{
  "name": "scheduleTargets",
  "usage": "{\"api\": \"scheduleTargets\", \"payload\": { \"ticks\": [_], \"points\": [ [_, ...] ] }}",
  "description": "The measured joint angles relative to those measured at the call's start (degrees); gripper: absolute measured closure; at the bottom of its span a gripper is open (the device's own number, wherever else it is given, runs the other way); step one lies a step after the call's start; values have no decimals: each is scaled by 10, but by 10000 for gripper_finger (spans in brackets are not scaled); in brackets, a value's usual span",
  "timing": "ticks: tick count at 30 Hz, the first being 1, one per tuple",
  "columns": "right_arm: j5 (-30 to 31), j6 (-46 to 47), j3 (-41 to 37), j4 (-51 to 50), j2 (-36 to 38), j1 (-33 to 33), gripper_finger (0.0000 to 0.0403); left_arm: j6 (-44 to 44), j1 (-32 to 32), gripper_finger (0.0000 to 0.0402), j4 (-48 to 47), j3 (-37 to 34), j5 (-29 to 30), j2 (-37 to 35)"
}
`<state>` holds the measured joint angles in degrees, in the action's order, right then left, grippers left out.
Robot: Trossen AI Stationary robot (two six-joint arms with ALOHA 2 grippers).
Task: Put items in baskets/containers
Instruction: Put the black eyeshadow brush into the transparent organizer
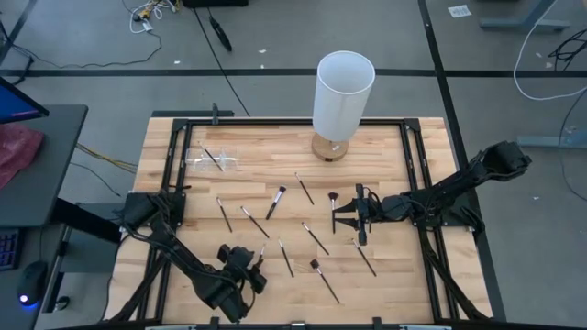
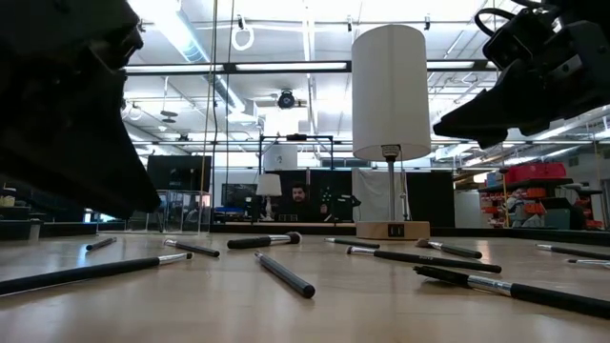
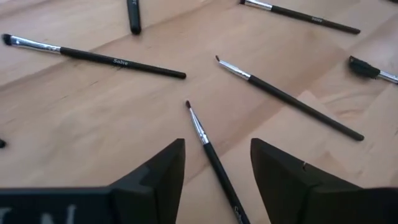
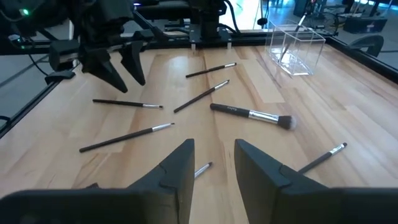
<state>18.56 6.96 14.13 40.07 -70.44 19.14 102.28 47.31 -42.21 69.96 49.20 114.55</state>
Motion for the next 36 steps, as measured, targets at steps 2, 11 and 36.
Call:
{"api": "scheduleTargets", "payload": {
  "ticks": [2, 11, 36],
  "points": [
    [0, 1, 0, 0, 0, 0, 288, -9, 0, 221, 26, -9, 11, 10],
    [0, 10, 0, -9, 0, 0, 288, -31, 3, 225, 71, -5, 34, 87],
    [0, 11, 0, -12, 0, 0, 288, 26, 49, 355, 49, -10, 76, 128]
  ]
}}
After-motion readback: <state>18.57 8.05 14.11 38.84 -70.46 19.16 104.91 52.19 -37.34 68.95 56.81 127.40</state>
